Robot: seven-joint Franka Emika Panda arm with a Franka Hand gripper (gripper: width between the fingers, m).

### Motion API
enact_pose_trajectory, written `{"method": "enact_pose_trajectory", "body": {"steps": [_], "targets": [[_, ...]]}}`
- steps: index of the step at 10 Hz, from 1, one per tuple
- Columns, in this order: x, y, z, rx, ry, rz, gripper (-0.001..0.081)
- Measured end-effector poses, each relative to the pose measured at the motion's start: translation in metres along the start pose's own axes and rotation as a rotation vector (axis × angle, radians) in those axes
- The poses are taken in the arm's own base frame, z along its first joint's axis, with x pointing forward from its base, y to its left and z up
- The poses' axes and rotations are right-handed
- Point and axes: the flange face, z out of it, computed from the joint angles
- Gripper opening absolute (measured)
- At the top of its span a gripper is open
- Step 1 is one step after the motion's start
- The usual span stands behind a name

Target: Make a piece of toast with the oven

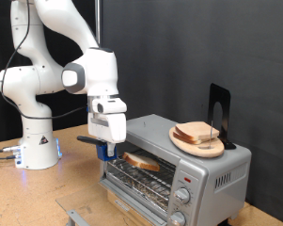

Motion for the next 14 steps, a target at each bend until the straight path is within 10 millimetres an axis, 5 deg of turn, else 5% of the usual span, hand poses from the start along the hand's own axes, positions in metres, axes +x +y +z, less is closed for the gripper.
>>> {"method": "enact_pose_trajectory", "body": {"steps": [4,8,14], "targets": [[0.002,0.019,0.005,0.020,-0.033,0.033,0.0400],[-0.019,0.049,0.011,-0.017,-0.071,0.027,0.0400],[-0.046,0.092,-0.023,-0.043,-0.011,0.021,0.0400]]}}
